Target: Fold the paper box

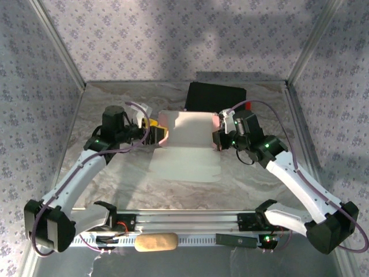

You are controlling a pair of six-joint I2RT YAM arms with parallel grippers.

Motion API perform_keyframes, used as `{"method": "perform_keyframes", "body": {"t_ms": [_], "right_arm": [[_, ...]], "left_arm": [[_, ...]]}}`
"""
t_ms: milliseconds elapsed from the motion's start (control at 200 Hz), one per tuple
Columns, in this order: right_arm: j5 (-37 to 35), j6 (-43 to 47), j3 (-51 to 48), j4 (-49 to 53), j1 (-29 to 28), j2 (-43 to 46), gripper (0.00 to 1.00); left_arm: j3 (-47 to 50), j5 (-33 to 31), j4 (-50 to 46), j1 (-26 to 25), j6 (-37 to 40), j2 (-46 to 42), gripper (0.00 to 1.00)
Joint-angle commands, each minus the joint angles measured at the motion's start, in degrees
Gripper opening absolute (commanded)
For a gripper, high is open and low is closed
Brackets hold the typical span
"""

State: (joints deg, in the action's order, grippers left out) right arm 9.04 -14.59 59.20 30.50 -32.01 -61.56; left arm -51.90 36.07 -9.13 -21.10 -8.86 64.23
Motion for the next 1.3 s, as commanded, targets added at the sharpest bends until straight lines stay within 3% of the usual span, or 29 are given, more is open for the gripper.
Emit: {"method": "perform_keyframes", "body": {"t_ms": [0, 380, 525, 600, 695, 790, 1034, 1294], "right_arm": [[1.5, -1.0, 1.9, 0.7, -0.2, 0.7, 0.0], [4.5, -0.7, 2.0, 0.3, -0.2, 0.4, 0.0], [4.1, -0.9, 2.0, 0.3, 0.1, 0.4, 0.0], [3.6, -1.1, 2.3, 0.8, 0.4, 0.0, 0.0], [4.6, -1.4, 2.7, 1.7, 1.8, -1.3, 0.0], [5.9, -1.5, 2.7, 1.9, 3.1, -2.6, 0.0], [8.8, -1.7, 2.3, 1.0, 3.8, -2.8, 0.0], [9.9, -1.4, 2.6, 1.4, 3.9, -1.9, 0.0]], "left_arm": [[-2.5, 0.4, 2.2, -0.1, -0.6, 1.5, 0.7], [-4.8, -1.5, 1.5, -2.1, 2.4, 5.2, 0.68], [-5.1, -1.7, 1.1, -2.7, 2.7, 5.6, 0.57], [-4.8, -2.1, 1.1, -2.9, 2.8, 4.7, 0.58], [-3.6, -1.6, 2.1, -3.2, 2.3, 2.6, 0.69], [-3.3, 0.8, 1.6, -3.1, 2.0, 0.9, 0.72], [-3.0, 5.2, -0.6, -0.9, 2.4, 1.5, 0.72], [-3.8, 2.2, 0.3, -0.8, 2.9, 3.2, 0.65]]}}
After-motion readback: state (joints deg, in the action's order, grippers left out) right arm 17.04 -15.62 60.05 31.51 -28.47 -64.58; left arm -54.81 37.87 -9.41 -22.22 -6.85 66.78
